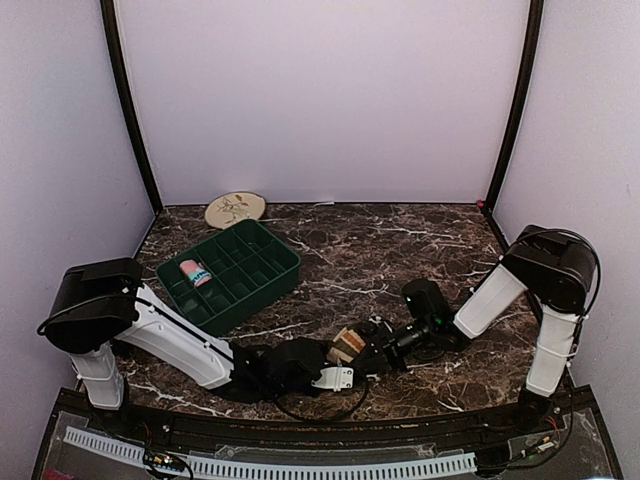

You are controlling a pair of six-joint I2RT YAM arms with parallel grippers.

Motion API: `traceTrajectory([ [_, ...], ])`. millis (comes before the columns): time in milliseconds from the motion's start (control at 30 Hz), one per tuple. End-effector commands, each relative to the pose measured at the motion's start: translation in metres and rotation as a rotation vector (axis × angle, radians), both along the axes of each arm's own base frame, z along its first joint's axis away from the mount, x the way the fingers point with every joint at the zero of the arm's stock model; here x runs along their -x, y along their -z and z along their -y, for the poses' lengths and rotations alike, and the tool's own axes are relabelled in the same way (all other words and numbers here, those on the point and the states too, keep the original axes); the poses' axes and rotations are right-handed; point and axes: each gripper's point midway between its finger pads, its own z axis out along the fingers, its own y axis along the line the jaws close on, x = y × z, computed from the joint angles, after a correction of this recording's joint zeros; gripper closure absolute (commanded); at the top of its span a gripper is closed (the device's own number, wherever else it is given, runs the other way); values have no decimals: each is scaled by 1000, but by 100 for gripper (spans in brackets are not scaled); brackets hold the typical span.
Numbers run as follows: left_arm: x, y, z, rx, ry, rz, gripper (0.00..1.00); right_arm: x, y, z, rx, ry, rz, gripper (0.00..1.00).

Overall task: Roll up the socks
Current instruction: Roll the sock at the center of the board.

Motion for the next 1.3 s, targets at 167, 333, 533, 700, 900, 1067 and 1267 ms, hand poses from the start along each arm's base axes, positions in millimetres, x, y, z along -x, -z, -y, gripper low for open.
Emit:
traceTrajectory([
  [167,7,13,3,-32,13,-57,47,3,2,5,-13,4,-32,100],
  [333,11,22,3,-51,21,-91,47,3,-2,3,-38,1,-34,100],
  [533,16,35,4,-86,40,-145,43,5,-3,4,-39,5,-56,100],
  [700,17,43,1,-116,44,-184,47,8,-3,7,-41,9,-66,100],
  [900,9,45,-11,-121,7,-163,46,11,-2,10,-38,14,-74,100],
  [1067,6,49,-20,-128,-8,-151,41,10,-2,10,-40,15,-76,100],
  [1267,5,53,-25,-128,-17,-157,41,11,-1,10,-35,19,-82,100],
])
